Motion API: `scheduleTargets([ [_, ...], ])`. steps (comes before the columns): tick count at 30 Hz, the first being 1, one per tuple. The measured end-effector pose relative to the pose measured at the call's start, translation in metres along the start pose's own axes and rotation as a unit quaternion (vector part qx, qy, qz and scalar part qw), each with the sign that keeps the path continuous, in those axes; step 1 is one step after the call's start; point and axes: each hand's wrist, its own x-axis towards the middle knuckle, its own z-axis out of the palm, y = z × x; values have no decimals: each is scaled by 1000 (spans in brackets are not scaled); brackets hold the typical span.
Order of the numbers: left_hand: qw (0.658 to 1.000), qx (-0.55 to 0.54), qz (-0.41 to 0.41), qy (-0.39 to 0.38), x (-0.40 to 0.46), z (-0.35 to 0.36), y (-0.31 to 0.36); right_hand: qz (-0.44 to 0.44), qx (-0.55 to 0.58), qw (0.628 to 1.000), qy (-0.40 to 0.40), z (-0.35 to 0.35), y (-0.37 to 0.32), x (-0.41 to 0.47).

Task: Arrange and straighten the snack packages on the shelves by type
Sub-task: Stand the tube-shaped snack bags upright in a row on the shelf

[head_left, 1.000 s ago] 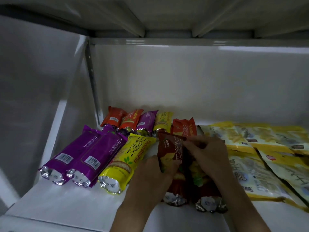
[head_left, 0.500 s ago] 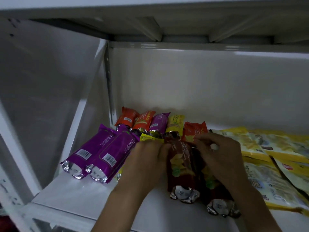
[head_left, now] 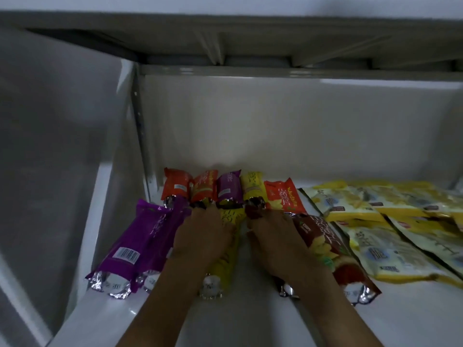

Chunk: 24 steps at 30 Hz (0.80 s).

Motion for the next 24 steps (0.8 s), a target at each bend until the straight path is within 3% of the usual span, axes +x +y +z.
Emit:
scheduleTargets([
  [4, 1000, 4, -3, -25, -3, 4, -3, -37, -51, 998, -13, 12, -1, 0],
  [6, 1000, -17, -6, -13, -3, 0, -3, -57, -53, 997, 21, 16, 0, 2],
  [10, 995, -94, -9, 42, 0, -13, -10, -4, 140, 985, 104, 19, 5, 10],
  [14, 982, -119, 35, 142, -1, -26, -4, 78, 371, 916, 130, -5, -5, 19],
  [17, 965, -129, 102, 203, -3, -23, 14, 105, 452, 873, 149, -14, -2, 27],
  [20, 930, -238, 143, 240, 5, -15, 22, 143, 523, 817, 195, -13, 15, 37],
  [22, 899, -350, 116, 236, 20, -10, 20, 172, 585, 768, 197, -14, 23, 41],
  [24, 876, -442, 82, 175, 36, -6, 18, 170, 612, 748, 194, -12, 27, 48],
])
